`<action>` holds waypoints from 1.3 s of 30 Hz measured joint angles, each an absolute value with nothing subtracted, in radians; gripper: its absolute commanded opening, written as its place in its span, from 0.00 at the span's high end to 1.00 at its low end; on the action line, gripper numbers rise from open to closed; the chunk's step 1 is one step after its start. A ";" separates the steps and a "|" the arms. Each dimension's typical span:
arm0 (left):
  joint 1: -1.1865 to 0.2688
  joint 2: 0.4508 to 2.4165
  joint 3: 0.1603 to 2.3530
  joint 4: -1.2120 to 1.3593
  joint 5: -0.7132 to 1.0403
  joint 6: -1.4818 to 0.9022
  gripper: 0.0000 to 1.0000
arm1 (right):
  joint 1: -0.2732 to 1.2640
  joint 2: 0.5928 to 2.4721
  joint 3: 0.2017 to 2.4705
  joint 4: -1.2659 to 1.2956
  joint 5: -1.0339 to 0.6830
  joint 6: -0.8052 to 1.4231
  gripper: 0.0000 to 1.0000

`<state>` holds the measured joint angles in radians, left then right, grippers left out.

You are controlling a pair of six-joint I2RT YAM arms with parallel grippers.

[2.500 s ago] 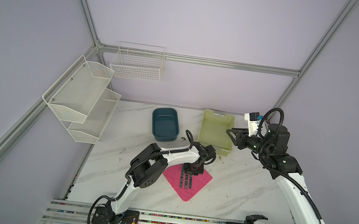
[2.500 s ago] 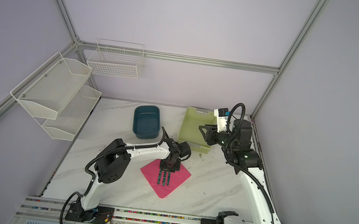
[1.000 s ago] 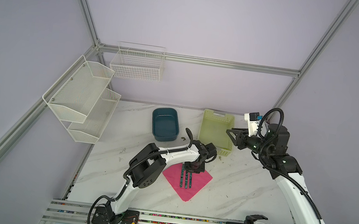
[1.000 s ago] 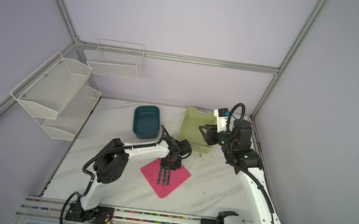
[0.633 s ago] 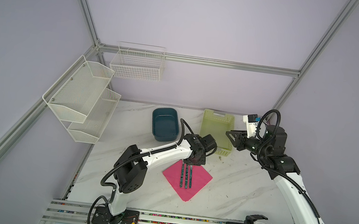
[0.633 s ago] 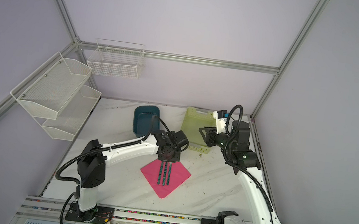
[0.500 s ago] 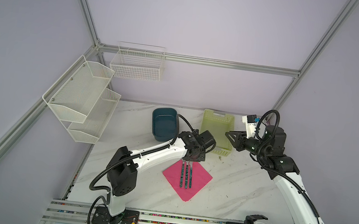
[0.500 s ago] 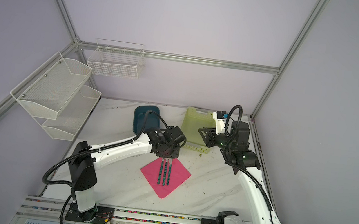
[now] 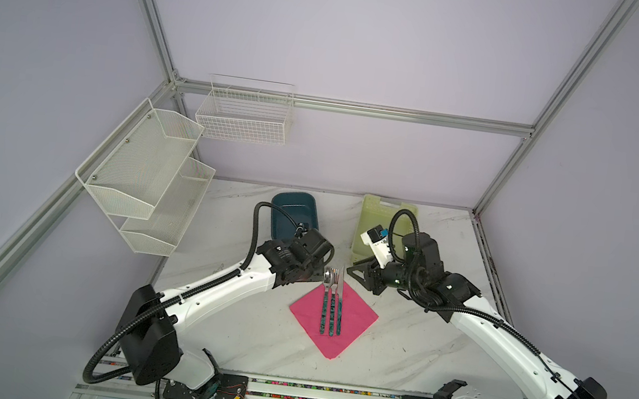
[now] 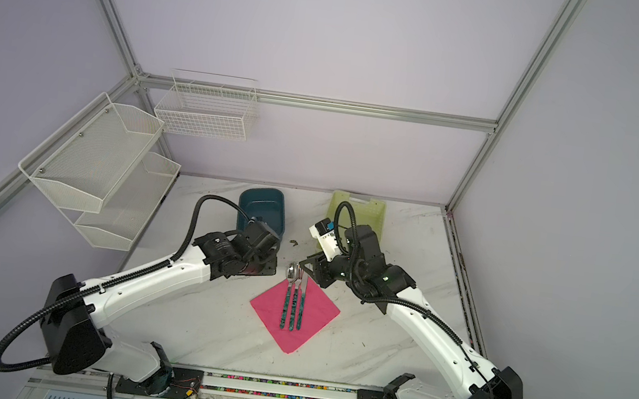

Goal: Place the utensils on the paper napkin and roll it up
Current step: 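Raise the left gripper while the right gripper moves to the napkin's nearer corner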

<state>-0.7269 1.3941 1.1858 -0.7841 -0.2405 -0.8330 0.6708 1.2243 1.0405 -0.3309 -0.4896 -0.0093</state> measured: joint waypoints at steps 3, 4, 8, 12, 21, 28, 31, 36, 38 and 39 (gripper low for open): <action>-0.679 1.304 1.094 -0.723 -0.226 -0.797 0.55 | 0.735 1.244 1.028 -0.331 -0.457 -0.056 0.66; -0.670 1.279 1.071 -0.707 -0.223 -0.787 0.54 | 0.756 1.252 1.025 -0.331 -0.445 -0.074 0.66; -0.624 1.201 1.000 -0.657 -0.213 -0.757 0.52 | 0.871 1.313 1.023 -0.344 -0.385 -0.172 0.66; -0.568 1.172 0.962 -0.641 -0.205 -0.739 0.51 | 0.987 1.412 1.024 -0.401 -0.310 -0.273 0.66; -0.529 1.135 0.911 -0.617 -0.175 -0.718 0.49 | 1.184 1.592 1.026 -0.556 -0.167 -0.434 0.61; -0.513 1.121 0.889 -0.600 -0.159 -0.713 0.49 | 1.212 1.644 1.026 -0.606 -0.125 -0.491 0.55; -0.508 1.121 0.885 -0.599 -0.154 -0.713 0.48 | 1.212 1.673 1.026 -0.638 -0.106 -0.517 0.54; -0.502 1.121 0.885 -0.591 -0.147 -0.713 0.47 | 1.212 1.681 1.026 -0.656 -0.084 -0.543 0.55; -0.499 1.121 0.884 -0.589 -0.142 -0.713 0.47 | 1.212 1.683 1.026 -0.656 -0.081 -0.548 0.57; -0.497 1.122 0.883 -0.588 -0.141 -0.713 0.47 | 1.212 1.685 1.026 -0.656 -0.081 -0.549 0.59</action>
